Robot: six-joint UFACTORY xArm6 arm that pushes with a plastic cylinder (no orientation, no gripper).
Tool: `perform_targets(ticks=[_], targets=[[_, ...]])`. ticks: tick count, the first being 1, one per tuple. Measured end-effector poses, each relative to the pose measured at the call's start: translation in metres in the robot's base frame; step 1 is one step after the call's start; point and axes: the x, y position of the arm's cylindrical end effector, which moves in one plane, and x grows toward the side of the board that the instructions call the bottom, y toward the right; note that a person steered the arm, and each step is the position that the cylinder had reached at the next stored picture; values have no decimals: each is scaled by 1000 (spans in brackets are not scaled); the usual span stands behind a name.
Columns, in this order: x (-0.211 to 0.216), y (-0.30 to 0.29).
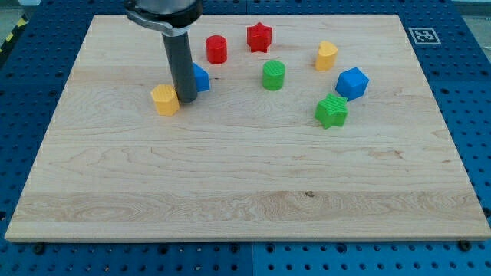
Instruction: Move yellow hexagon on left side of blue triangle
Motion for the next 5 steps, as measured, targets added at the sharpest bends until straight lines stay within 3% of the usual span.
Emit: perform_targets(ticks=[2, 5], targets=[[33, 23], [30, -39]])
